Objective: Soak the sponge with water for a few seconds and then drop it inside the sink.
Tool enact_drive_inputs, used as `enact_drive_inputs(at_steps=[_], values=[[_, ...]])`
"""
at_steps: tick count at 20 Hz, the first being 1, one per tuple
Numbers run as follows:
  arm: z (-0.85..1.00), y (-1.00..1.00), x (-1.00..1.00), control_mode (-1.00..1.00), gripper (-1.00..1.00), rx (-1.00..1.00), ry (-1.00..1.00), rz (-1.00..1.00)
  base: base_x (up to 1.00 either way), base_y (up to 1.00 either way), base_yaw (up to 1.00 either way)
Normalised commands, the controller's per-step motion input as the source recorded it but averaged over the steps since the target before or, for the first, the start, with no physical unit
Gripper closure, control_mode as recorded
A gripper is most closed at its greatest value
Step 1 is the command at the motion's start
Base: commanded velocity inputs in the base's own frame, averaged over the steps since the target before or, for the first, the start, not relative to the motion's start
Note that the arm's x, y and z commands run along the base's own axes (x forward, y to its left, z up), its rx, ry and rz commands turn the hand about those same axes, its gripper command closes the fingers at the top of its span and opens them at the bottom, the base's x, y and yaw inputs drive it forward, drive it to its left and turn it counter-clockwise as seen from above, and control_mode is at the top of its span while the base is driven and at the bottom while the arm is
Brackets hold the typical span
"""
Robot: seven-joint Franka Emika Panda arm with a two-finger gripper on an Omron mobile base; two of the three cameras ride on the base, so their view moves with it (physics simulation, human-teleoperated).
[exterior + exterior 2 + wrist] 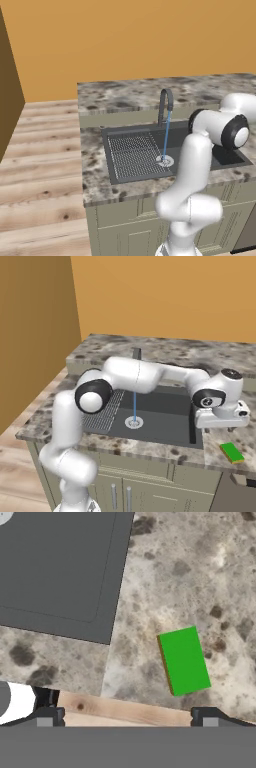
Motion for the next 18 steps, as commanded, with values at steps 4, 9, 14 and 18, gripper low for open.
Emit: enact_drive_inputs(at_steps=[4, 9, 14, 18], values=[[-0.23, -0.16, 0.21, -1.00, -1.00, 0.01, 0.00, 0.00, 0.00, 0.00, 0.00], [-0.20, -0.09, 0.20, -1.00, -1.00, 0.00, 0.00, 0.00, 0.00, 0.00, 0.00], [-0.10, -0.12, 0.12, -1.00, -1.00, 0.00, 0.00, 0.00, 0.00, 0.00, 0.00], [-0.05, -0.14, 0.06, -1.00, -1.00, 0.00, 0.04, 0.00, 0.00, 0.00, 0.00]])
